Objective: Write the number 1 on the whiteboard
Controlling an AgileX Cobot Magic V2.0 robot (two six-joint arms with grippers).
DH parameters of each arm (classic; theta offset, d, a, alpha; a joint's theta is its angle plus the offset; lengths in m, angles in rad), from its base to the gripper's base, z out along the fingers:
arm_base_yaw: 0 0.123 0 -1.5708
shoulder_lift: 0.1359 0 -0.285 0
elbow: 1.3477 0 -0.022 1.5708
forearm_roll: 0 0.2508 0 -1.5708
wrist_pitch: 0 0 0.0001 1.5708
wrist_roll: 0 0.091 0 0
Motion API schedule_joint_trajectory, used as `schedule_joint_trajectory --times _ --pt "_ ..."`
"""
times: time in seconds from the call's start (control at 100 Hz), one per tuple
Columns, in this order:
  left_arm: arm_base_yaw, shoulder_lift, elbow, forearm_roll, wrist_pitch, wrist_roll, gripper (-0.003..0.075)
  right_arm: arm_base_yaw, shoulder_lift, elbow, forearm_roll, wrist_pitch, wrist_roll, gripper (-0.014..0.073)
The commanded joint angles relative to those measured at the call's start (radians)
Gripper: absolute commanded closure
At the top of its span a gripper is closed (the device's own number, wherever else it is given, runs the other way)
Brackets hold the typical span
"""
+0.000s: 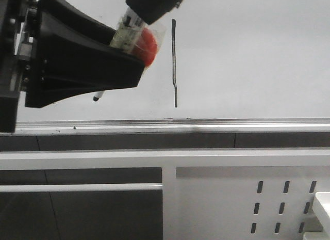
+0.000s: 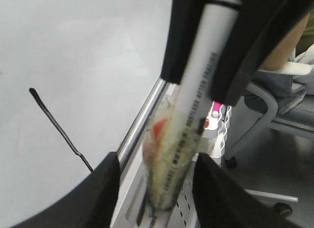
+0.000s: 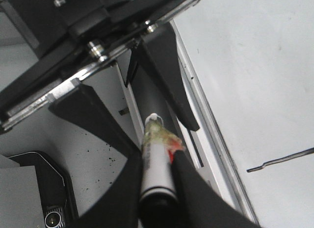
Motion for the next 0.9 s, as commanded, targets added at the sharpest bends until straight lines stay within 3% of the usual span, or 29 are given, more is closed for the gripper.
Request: schedule_joint_trajectory --times 0.0,0.4,0.49,0.65,0.89 --pt "-0.006 -0.011 -0.032 -0.044 -0.036 -0.002 0.0407 0.000 -0.020 -0.034 -0.011 -0.054 -0.011 0.0663" --pt "-0.006 -0.011 -0.032 -0.044 -0.028 -0.002 0.0410 0.000 -0.020 -0.034 -0.027 -0.054 -0.011 0.0663" --pt "-0.006 -0.011 -0.032 -0.044 -0.028 -0.002 0.0486 0.000 -0.020 -0.034 -0.028 -0.052 -0.011 0.0663" --pt "-0.006 -0.011 -0.032 -0.041 -0.028 -0.004 0.0741 0.000 -0.021 -0.034 -0.028 -0.052 -0.011 0.0663" --pt "-0.006 -0.011 -0.032 -0.036 -0.025 -0.020 0.0740 0.000 -0.021 -0.034 -0.028 -0.052 -0.011 0.0663"
